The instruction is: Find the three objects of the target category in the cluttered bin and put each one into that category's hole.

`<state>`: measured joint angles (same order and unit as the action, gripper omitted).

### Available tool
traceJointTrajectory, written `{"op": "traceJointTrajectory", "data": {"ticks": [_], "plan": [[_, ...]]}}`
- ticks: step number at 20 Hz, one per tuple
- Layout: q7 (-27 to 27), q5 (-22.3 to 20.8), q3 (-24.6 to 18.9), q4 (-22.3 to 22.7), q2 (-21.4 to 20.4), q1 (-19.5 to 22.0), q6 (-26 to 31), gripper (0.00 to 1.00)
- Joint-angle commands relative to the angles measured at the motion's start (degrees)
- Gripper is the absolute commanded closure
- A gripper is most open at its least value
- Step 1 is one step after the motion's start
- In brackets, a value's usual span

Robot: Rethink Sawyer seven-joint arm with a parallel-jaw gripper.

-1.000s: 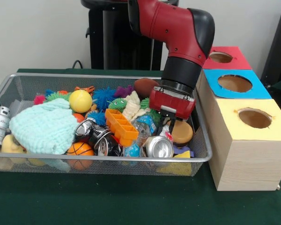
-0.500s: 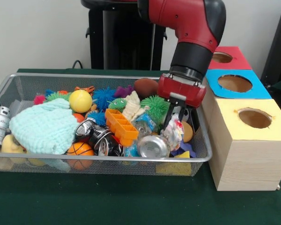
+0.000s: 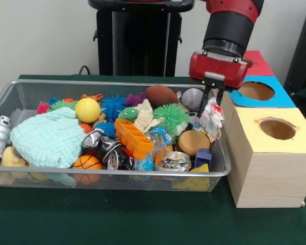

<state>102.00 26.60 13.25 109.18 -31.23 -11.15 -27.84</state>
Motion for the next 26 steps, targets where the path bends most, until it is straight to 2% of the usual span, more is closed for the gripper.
{"op": "traceJointTrajectory", "data": {"ticks": [1,8,12,15,18,20,26], "plan": [[11.2,4.4,-0.9,2.8,-6.1,-1.8,9.4,1.0],[10.0,9.1,3.6,2.5,-8.0,-7.2,15.3,1.0],[10.9,11.1,4.9,2.1,-8.5,-9.5,20.1,1.0],[11.8,14.1,7.1,1.3,-7.8,-12.8,23.1,1.0],[13.1,18.3,10.9,0.2,-5.8,-17.9,25.4,1.0],[13.6,19.6,12.2,-0.7,-4.7,-19.4,26.6,1.0],[14.3,19.7,8.6,-2.7,-2.7,-16.7,29.2,1.0]]}}
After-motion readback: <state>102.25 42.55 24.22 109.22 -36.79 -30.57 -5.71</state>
